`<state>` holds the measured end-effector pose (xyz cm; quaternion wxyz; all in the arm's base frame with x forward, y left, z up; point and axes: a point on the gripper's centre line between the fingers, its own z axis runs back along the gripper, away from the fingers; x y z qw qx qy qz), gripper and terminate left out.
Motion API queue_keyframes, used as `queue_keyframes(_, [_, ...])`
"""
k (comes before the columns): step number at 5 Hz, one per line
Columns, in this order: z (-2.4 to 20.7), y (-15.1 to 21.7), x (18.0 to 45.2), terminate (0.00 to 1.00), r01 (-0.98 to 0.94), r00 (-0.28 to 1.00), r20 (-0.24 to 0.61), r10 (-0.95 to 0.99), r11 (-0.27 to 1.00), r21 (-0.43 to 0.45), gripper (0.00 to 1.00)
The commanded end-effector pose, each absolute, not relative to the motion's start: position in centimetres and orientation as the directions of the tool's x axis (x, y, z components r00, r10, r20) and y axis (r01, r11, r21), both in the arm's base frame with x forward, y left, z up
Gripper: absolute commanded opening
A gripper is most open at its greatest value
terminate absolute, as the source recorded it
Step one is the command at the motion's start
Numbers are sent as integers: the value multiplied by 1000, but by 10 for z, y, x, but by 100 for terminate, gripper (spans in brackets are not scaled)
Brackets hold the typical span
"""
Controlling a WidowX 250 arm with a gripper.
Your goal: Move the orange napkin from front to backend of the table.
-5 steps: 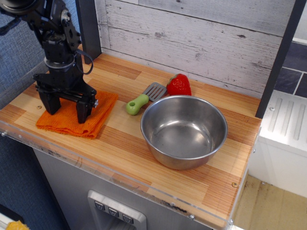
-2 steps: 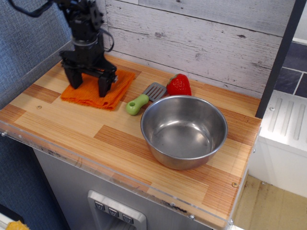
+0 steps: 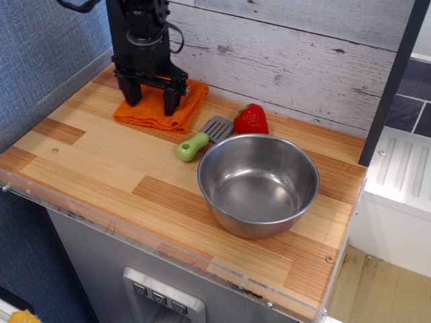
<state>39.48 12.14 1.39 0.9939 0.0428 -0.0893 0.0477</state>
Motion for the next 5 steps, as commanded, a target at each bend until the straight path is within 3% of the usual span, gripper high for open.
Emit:
queue_keyframes(1, [39,112,393,0,-88,974,215,69,993,77,100])
queue_keyframes(5, [124,107,398,0,-167,943,294,155,986,16,100])
